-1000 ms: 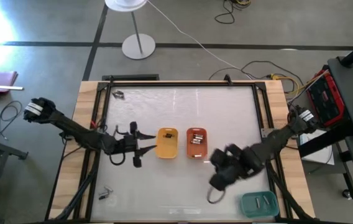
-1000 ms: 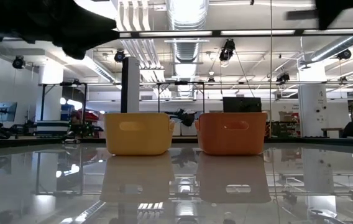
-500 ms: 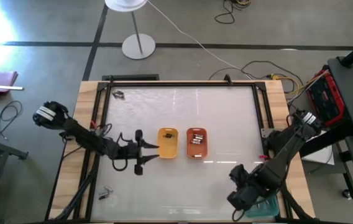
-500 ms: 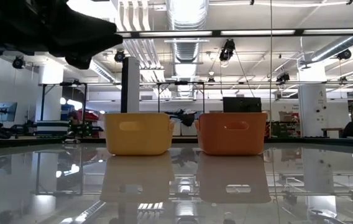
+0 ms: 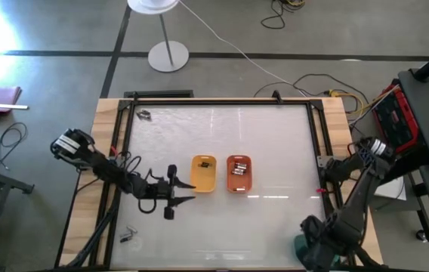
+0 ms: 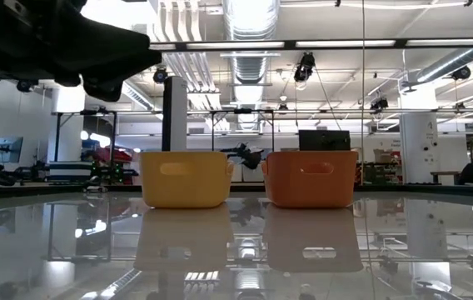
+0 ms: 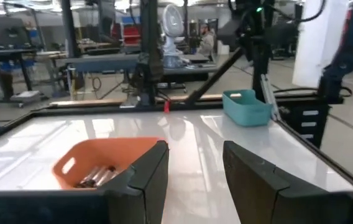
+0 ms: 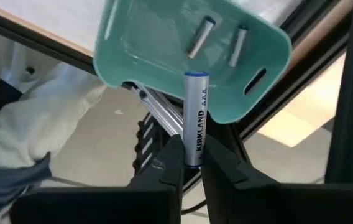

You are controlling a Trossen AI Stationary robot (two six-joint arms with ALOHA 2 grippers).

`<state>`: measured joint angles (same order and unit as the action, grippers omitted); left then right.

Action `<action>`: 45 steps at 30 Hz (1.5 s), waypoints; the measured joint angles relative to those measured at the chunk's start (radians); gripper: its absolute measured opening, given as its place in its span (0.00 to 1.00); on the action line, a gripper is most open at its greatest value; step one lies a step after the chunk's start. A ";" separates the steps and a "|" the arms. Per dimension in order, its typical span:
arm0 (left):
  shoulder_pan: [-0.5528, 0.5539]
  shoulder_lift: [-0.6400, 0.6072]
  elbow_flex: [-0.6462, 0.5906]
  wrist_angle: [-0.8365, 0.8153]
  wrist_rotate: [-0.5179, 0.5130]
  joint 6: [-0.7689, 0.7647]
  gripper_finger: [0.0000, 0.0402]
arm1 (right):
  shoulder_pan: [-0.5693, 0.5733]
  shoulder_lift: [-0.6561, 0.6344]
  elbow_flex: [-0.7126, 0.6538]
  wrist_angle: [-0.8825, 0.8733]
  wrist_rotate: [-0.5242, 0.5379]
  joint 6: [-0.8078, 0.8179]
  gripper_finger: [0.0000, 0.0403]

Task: Sort batteries
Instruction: Put the gray battery into the green bin

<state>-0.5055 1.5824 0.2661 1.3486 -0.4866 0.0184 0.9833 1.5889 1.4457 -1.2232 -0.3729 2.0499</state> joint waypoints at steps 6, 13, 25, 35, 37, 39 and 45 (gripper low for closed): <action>-0.003 0.026 0.000 0.076 0.000 0.046 0.34 | 0.043 0.020 -0.001 0.100 -0.001 0.115 0.07; -0.014 0.023 0.000 0.073 0.000 0.067 0.34 | 0.064 0.057 -0.005 0.147 -0.004 0.193 0.07; -0.037 0.023 -0.001 0.065 0.000 0.132 0.34 | -0.006 0.076 -0.098 0.238 -0.132 0.265 0.07; -0.037 0.022 -0.001 0.096 -0.082 0.174 0.34 | -0.033 0.076 -0.184 0.294 -0.186 0.144 0.07; -0.036 0.022 -0.001 0.093 -0.092 0.180 0.34 | -0.032 0.076 -0.203 0.300 -0.214 0.102 0.07; -0.036 0.022 -0.001 0.094 -0.092 0.186 0.34 | -0.032 0.076 -0.220 0.298 -0.229 0.057 0.07; -0.035 0.022 0.000 0.095 -0.092 0.187 0.34 | -0.033 0.076 -0.273 0.356 -0.233 -0.060 0.07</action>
<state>-0.5404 1.6043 0.2662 1.4436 -0.5781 0.2057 0.9504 1.6650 1.1725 -0.8674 -0.6063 1.9895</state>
